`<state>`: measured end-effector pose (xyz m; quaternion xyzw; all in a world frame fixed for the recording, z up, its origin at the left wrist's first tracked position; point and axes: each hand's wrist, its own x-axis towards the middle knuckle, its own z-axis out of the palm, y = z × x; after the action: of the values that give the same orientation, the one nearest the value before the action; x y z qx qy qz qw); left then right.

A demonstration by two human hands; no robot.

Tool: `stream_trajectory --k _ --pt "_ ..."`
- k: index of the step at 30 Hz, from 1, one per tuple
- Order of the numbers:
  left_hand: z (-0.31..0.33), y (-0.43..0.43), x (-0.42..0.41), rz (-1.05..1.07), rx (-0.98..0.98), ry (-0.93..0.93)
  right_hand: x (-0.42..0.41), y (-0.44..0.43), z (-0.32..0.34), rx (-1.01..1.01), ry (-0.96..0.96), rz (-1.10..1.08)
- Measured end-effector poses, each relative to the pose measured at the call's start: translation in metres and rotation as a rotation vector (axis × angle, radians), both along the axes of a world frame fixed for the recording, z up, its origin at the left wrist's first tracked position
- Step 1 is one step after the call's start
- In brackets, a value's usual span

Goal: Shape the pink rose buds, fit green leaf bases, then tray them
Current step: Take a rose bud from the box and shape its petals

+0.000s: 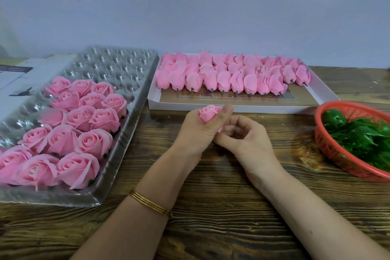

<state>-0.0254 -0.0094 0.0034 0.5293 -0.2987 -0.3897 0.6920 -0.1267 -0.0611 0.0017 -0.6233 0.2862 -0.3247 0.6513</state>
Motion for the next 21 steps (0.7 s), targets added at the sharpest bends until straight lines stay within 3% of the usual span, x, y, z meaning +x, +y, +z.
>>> stream_trajectory --k 21 --pt "0.0028 0.0017 0.0034 -0.067 0.061 0.052 -0.0019 0.0034 0.0032 0.006 0.013 0.097"
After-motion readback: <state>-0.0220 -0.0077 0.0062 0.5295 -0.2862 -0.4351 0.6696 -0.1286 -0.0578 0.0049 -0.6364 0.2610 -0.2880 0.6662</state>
